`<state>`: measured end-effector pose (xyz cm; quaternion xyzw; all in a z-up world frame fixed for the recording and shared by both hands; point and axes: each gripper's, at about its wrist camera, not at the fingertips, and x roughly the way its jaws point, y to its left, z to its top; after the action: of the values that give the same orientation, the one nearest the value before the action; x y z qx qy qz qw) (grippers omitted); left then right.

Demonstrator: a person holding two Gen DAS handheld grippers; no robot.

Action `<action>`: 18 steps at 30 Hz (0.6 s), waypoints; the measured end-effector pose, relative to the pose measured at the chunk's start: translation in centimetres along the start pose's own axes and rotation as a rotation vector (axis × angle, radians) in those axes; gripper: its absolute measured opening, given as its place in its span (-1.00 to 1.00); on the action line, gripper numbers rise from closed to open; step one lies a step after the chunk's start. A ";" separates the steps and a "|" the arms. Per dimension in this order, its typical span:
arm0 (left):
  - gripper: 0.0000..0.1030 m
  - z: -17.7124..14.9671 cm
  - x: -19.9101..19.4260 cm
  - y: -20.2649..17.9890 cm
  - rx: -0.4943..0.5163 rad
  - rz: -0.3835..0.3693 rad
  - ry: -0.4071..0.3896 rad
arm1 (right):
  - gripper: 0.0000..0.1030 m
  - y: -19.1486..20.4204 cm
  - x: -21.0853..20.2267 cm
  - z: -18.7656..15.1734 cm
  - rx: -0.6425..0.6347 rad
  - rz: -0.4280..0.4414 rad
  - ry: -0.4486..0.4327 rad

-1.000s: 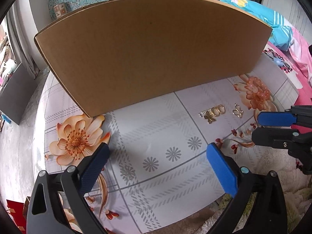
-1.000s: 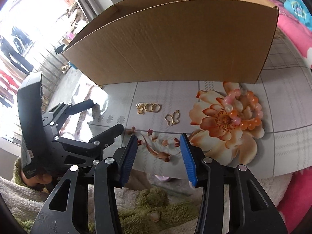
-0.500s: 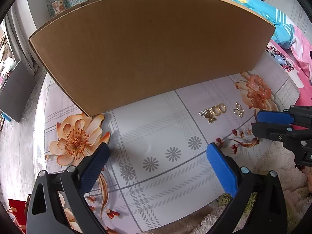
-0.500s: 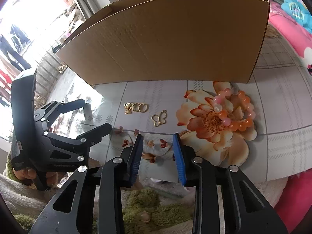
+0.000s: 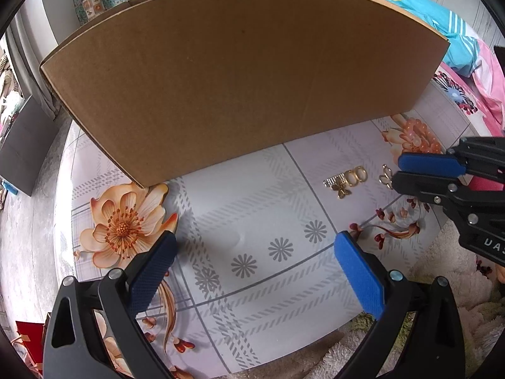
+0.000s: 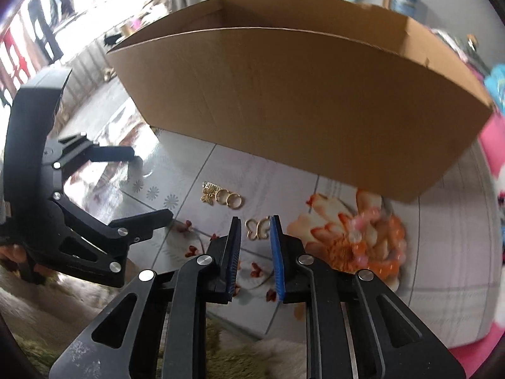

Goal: Organize jewelry
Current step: 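Move the right gripper to the gold butterfly charm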

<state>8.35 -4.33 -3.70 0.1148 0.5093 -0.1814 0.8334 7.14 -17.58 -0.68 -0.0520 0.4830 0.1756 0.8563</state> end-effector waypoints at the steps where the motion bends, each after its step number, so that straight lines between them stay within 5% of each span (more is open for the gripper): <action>1: 0.91 0.0 0.0 0.0 0.000 0.000 -0.001 | -0.67 0.0 0.1 0.1 -0.020 -0.007 0.001; 10: 0.91 0.0 -0.1 -0.1 0.001 0.000 -0.003 | -0.66 1.4 1.5 0.8 -0.207 0.036 0.015; 18: 0.91 0.0 0.0 -0.1 0.000 -0.001 -0.003 | -0.45 0.9 1.9 1.0 -0.442 0.125 0.078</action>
<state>8.29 -4.44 -3.68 0.1145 0.5079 -0.1819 0.8342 8.53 -16.00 -1.63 -0.2151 0.4678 0.3279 0.7921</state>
